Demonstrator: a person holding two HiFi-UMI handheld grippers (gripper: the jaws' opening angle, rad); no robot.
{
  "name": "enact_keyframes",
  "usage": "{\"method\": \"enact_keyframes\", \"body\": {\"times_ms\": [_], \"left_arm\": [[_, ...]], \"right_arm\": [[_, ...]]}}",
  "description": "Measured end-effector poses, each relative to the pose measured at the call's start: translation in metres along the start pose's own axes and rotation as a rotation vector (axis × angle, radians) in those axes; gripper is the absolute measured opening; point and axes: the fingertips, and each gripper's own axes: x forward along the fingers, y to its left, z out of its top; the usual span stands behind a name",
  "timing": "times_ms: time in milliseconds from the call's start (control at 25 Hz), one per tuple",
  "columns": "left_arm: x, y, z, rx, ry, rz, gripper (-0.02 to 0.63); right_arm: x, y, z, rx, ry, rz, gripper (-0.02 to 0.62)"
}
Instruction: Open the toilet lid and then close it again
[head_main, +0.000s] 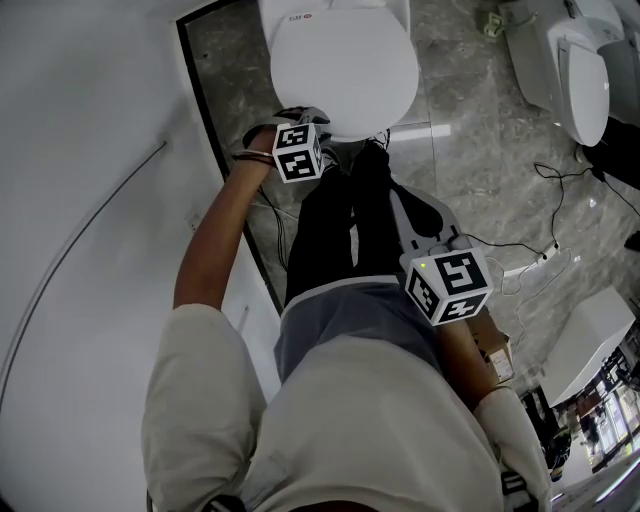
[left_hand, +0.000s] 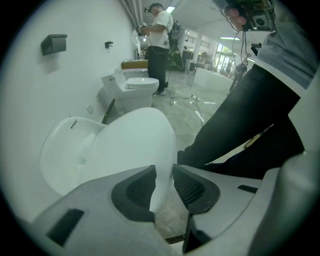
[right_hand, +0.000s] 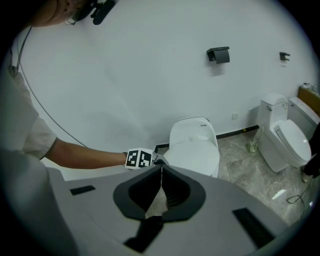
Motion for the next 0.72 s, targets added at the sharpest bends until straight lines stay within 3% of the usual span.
{"method": "enact_keyframes", "body": {"times_ms": [720], "left_arm": [[0.062, -0.029, -0.021, -0.098, 0.047, 0.031, 0.101]], "right_arm": [[0.011, -0.052, -0.031, 0.065, 0.078, -0.06, 0.011]]}}
